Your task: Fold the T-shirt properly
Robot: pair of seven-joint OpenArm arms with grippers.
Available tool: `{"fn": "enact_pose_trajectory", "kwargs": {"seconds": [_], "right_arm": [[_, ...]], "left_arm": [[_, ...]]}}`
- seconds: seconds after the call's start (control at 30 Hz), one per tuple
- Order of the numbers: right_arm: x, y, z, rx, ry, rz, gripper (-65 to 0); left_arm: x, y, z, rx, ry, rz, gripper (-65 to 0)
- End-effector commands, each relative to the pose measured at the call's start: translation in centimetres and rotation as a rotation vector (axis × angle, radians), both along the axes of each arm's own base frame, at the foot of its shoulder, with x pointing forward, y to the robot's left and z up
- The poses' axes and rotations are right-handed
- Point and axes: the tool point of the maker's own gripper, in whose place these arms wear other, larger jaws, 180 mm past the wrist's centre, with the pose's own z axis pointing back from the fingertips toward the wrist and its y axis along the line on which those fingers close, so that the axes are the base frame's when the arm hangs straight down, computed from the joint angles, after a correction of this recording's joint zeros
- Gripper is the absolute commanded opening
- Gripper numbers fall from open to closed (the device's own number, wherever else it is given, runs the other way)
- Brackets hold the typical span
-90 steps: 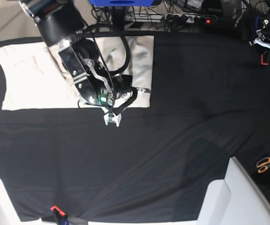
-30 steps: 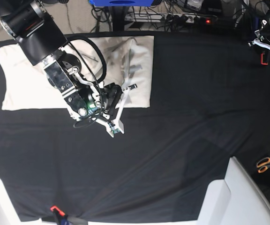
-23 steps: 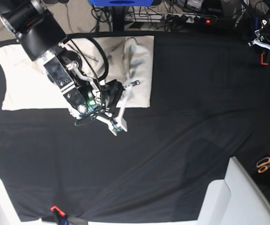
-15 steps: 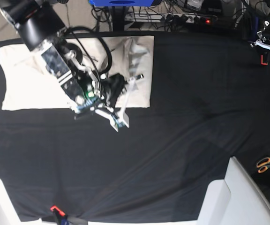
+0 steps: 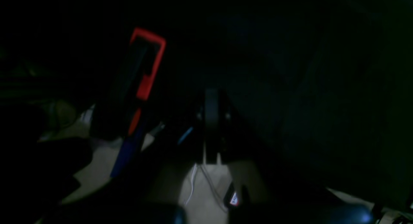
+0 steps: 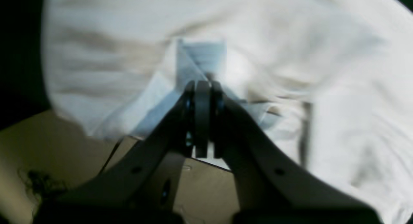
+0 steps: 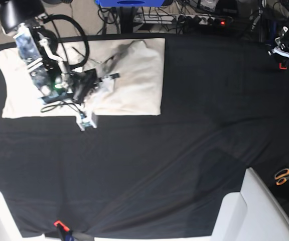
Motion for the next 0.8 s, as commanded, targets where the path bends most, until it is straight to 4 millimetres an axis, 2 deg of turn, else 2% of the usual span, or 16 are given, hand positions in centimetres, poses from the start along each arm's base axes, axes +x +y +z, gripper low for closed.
{"fn": "enact_pose_trajectory", "kwargs": {"seconds": [0.0, 0.13, 0.5, 0.77], "right_arm": [[0.3, -0.1, 0.7, 0.016, -0.015, -0.007, -64.8], [-0.5, -1.8, 0.5, -0.001, -0.004, -0.043, -64.8], [-2.3, -3.7, -0.5, -0.011, 0.035, -0.118, -64.8], [-3.3, -6.3, -1.1, -0.031, 0.06, -0.208, -64.8]], "left_arm": [[0.5, 1.0, 1.0, 0.047, -0.008, -0.012, -65.0], [0.7, 1.5, 0.8, 0.096, 0.03, -0.023, -65.0], [1.1, 1.7, 0.9, 0.11, 0.031, -0.026, -65.0], [1.1, 1.7, 0.9, 0.11, 0.031, -0.026, -65.0]]}}
